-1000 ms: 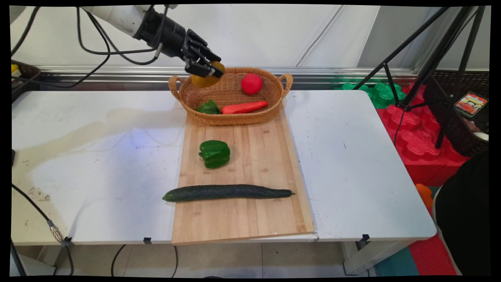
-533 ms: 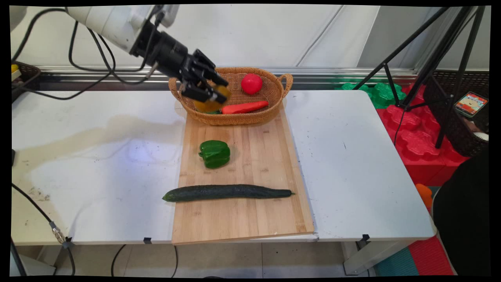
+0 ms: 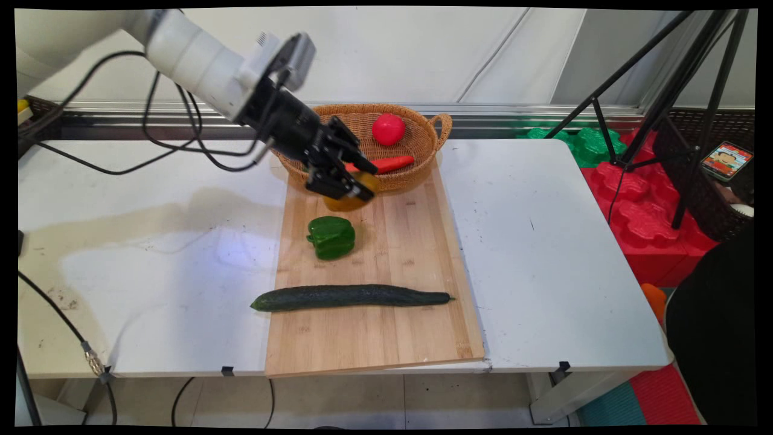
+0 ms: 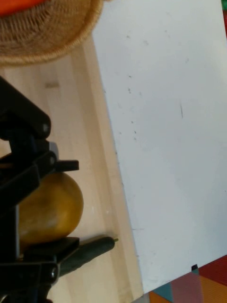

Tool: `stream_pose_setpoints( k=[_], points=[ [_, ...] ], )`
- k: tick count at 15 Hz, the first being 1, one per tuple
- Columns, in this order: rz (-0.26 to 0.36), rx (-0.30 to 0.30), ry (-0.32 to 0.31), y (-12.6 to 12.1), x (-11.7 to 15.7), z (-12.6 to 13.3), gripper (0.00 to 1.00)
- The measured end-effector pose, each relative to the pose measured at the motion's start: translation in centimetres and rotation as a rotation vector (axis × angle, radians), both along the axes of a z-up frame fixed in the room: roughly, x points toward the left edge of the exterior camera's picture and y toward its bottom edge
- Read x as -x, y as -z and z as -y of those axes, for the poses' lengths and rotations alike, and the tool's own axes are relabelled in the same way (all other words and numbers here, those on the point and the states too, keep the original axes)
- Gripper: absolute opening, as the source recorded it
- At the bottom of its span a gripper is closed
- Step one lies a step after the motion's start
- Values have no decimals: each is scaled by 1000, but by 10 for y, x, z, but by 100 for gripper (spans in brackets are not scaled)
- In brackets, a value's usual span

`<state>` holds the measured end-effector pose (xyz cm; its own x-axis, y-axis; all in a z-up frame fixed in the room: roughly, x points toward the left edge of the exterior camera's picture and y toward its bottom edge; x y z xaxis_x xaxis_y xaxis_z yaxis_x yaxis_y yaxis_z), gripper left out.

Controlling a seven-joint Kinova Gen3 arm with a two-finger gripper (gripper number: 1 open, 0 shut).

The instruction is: Place the picked object on the cutting board

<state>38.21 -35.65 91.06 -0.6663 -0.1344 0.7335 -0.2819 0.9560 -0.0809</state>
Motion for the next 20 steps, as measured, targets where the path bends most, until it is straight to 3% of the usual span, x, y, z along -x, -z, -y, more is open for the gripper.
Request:
stream_pose_setpoints(
  k=[11,18,19,20],
  points=[
    [87,-46,-21,80,74,38,0],
    [156,-94,-37,127,89,53,0],
    [160,-95,-38,130,90,56,100],
    [162,-93,-40,132,90,57,100]
  ],
)
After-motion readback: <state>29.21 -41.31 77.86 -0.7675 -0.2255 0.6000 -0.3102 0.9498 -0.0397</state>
